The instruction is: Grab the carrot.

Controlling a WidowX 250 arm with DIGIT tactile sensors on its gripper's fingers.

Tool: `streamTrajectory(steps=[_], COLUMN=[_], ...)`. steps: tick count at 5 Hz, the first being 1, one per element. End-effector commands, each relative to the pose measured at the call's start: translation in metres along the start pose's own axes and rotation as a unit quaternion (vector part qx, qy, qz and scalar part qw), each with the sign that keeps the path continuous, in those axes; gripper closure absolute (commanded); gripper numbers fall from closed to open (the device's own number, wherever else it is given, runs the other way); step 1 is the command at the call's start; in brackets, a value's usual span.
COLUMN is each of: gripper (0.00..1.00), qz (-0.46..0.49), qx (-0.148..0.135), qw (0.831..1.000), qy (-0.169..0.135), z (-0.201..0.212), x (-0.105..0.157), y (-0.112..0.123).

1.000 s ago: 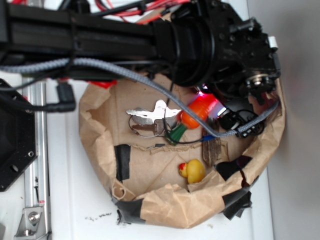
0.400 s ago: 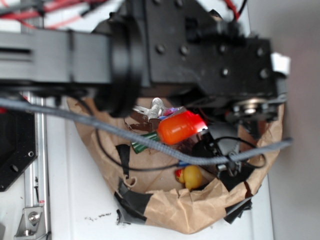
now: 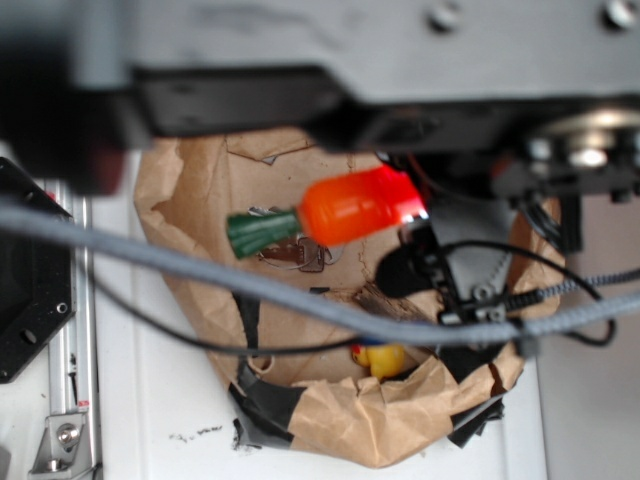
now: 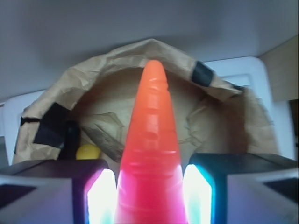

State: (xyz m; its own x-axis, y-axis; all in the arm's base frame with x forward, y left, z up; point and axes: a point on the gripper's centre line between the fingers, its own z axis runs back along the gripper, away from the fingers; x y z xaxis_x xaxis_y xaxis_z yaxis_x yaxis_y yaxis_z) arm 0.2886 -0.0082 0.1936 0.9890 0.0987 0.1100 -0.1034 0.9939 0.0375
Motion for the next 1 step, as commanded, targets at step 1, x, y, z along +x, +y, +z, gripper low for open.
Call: streamTrajectory(steps=[1], gripper=[1.0], qz=[-0.022], qx=[-0.01], qw=[0.999], qy=[-0.025], z=[0.0024], x=[-0.0132], y=[0.0047])
